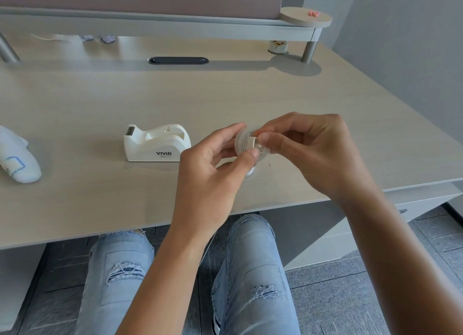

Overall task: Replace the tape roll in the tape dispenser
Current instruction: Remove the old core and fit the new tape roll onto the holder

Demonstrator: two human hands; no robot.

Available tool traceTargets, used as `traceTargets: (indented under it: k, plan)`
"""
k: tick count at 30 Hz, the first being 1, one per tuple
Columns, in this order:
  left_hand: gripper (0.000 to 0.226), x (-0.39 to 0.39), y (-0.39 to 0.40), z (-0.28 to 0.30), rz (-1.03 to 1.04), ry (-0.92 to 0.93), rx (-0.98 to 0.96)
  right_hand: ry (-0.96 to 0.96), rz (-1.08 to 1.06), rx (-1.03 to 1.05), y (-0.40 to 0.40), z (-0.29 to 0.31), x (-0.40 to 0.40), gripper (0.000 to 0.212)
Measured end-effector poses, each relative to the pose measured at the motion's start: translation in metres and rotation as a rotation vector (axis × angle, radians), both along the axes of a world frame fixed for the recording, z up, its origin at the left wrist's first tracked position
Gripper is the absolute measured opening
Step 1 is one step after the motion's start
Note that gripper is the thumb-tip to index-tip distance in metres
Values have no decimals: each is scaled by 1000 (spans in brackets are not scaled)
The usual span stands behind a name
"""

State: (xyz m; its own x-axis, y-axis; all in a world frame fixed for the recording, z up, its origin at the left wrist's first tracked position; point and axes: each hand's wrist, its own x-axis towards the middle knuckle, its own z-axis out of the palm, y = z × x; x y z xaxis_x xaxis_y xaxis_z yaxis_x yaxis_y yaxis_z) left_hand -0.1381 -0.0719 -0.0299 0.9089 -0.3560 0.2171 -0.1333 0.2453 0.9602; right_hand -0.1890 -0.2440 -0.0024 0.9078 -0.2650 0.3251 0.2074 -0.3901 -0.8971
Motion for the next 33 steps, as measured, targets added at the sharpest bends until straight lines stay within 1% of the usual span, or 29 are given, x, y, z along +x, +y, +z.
traceTargets:
  k: [3,7,10,12,15,19,24,29,33]
  plan:
    - [40,0,-2,2,9,-1,-8,-36,-25,7,2,0,0,3]
    - [35,3,-2,0,41,18,-17,-30,-43,63,4,-1,-1,8]
    - [34,4,-2,-2,38,56,-50,26,-22,164,1,-1,1,25]
    - [34,5,-2,-3,31,86,-64,66,8,189,0,-2,1,29]
    - [33,7,-2,-5,36,109,-46,85,27,190,1,-2,3,26]
    - [30,8,-1,-7,42,122,-30,79,-3,193,5,-5,7,23]
    - [27,9,-3,-7,74,103,5,56,-44,222,11,-7,9,22]
    - [30,10,-6,-11,128,79,48,52,-87,222,15,-11,10,23]
    - [27,11,-4,-11,95,116,32,63,-84,235,16,-12,10,23]
